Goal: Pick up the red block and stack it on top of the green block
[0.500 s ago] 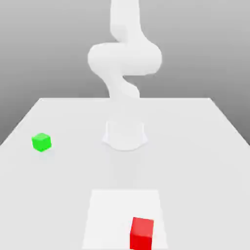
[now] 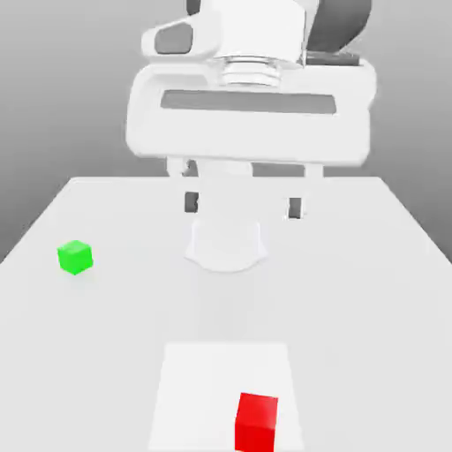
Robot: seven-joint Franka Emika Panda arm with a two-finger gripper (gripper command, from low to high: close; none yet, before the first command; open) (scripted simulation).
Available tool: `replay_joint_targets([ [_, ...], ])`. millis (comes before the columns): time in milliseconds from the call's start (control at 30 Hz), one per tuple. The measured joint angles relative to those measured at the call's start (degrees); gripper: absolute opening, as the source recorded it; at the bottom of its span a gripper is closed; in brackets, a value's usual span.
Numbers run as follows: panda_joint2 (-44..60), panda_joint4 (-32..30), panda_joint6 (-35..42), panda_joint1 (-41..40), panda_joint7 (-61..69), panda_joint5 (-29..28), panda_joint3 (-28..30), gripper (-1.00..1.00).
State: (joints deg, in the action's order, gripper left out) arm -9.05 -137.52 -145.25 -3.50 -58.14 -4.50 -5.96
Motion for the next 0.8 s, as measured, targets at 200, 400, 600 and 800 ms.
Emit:
replay_joint_targets([
  [200,12.4,-2.0,-4.6,0.4,-3.2,-0.2,-0.6,0.0],
  [400,24.6,-2.9,-10.9,1.2,-5.3,0.1,-0.4,0.0],
  [600,30.8,-2.0,-15.8,2.2,-6.4,-1.3,0.8,-1.0],
  [800,28.2,-2.4,-13.7,1.6,-6.0,-0.7,0.2,-1.0],
])
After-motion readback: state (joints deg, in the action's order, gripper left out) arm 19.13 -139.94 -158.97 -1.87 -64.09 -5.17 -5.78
